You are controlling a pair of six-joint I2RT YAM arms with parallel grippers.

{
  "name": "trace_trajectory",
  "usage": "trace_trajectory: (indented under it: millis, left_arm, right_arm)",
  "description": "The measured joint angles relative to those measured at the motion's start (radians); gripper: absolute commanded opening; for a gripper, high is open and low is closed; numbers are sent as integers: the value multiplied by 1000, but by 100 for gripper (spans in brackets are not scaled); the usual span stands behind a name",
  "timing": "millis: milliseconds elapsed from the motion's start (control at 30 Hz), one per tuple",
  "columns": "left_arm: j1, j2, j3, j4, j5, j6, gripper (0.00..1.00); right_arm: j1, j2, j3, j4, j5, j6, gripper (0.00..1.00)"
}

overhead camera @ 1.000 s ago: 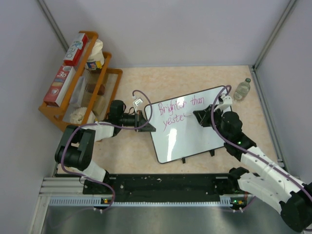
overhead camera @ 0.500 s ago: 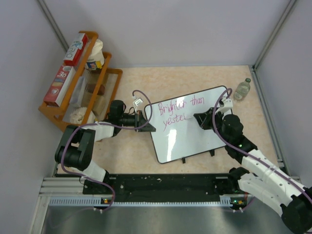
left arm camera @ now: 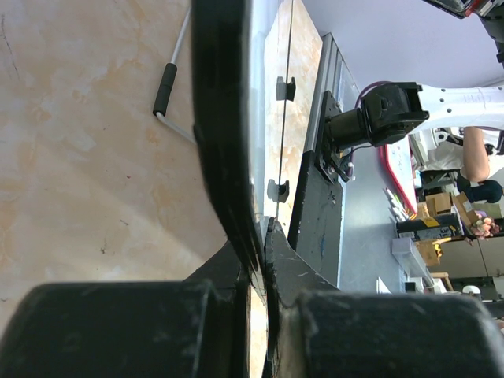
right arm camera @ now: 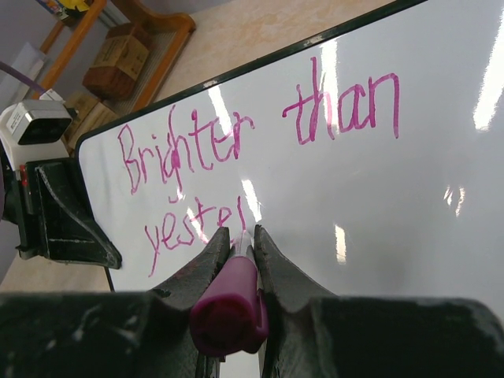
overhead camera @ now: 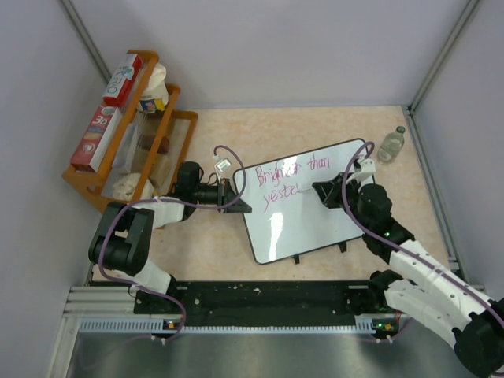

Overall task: Write a sentence on the whiteboard
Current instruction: Write with the whiteboard marker on the whiteboard.

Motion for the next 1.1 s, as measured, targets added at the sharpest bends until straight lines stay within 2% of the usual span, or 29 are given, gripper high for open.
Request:
trace_trajectory:
  millis: [1100]
  left_arm:
    - [0,0,0,0,0,0,0]
  right_arm:
    - [-14,40,28,47,57,18,0]
